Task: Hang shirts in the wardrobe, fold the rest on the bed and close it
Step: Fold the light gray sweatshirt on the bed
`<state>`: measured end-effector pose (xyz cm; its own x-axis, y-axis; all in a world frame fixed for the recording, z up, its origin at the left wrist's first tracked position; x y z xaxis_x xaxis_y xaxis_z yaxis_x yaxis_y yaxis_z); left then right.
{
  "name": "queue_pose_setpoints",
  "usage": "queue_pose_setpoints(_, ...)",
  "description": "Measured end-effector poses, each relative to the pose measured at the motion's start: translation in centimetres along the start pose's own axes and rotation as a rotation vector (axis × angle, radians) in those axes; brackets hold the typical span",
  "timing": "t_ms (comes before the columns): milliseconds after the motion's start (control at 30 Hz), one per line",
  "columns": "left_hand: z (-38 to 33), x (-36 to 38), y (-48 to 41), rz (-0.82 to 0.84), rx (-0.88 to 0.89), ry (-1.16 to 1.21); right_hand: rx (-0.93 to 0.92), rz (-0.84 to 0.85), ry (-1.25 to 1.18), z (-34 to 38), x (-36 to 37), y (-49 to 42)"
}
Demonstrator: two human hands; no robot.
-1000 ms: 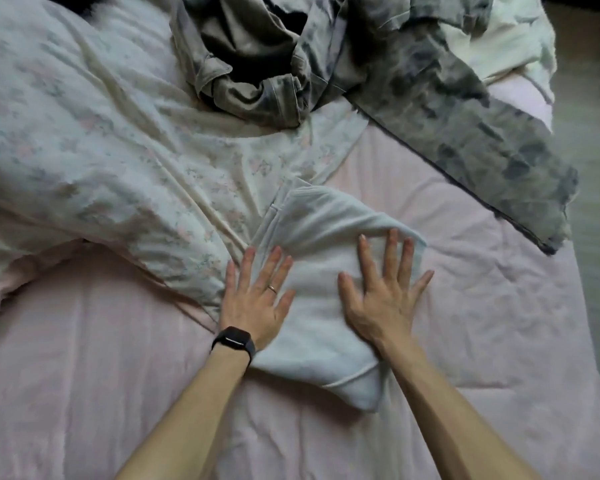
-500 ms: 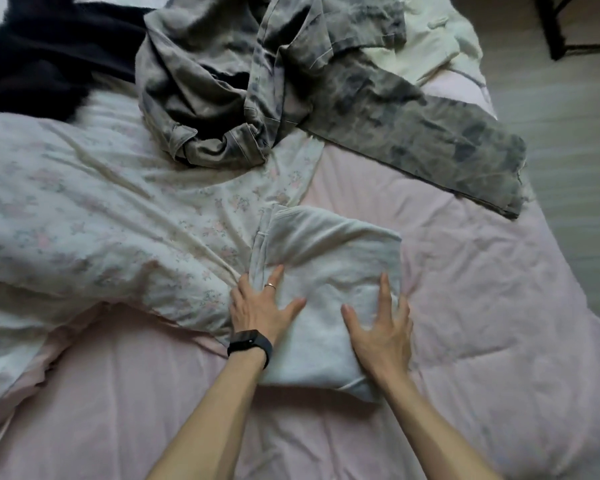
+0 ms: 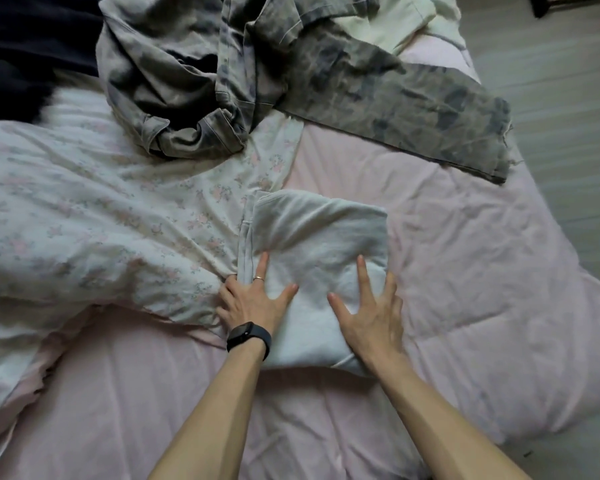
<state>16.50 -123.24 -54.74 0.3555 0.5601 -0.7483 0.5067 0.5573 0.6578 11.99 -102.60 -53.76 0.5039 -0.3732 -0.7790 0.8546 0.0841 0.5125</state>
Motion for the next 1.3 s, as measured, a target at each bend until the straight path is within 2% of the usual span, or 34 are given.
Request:
queue_pose_setpoints(133,-1.2,0.0,1.0,-0.010,0.005,-0.051,0.000,-0.022,0.198,1.0,0.5,0.7)
queue_pose_setpoints(267,-1.9,-0.1,2.5,0.019,-0.014,-0.052,0.001,0.012,0.233,1.1,0.5,0.8)
queue_pose_setpoints(433,-2.9,0.0,4.3,0.014,0.151,-0.119,-0.046,0.005,0.233,0.6,-0.2,0.7)
queue_pose_setpoints(567,-2.9,0.1,5.2,-0.024,0.216,-0.272,-0.123,-0.011,0.251,1.2,-1.6,1.0)
queue_pose_setpoints(700,-2.8,-2.2,7.7,-0.101,0.221,-0.329,-0.248,-0.033,0.317,2.9,-5.4,1.5)
queue_pose_setpoints(800,-2.6,-5.3,10.4,-0.147,0.173,-0.287,-0.367,-0.043,0.315,5.6,-8.7,3.1)
queue_pose_setpoints(900,-1.4,-10.4,13.4,-0.216,0.103,-0.128,-0.493,-0.077,0.311,10.1,-12.8,5.0)
queue_pose_setpoints(1100,5.1,-22.8,25.4,-0.532,-0.165,0.074,-0.945,-0.120,0.269,22.6,-21.1,13.9)
queue_pose_setpoints(1300,12.4,-29.0,42.4,-0.817,-0.449,0.181,-1.376,-0.069,0.155,30.8,-25.9,28.8)
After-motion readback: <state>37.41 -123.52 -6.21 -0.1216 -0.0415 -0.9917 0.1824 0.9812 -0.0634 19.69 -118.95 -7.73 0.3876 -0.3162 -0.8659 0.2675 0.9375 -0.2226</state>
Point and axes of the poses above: each hand's wrist, its own y-axis away from the middle knuckle, its own x-axis out of the palm, z = x × y, the point moved 3 cm from there along -y, towards the middle knuckle, and after that the axes turned 9 degrees about z, right-handed, at the moved point
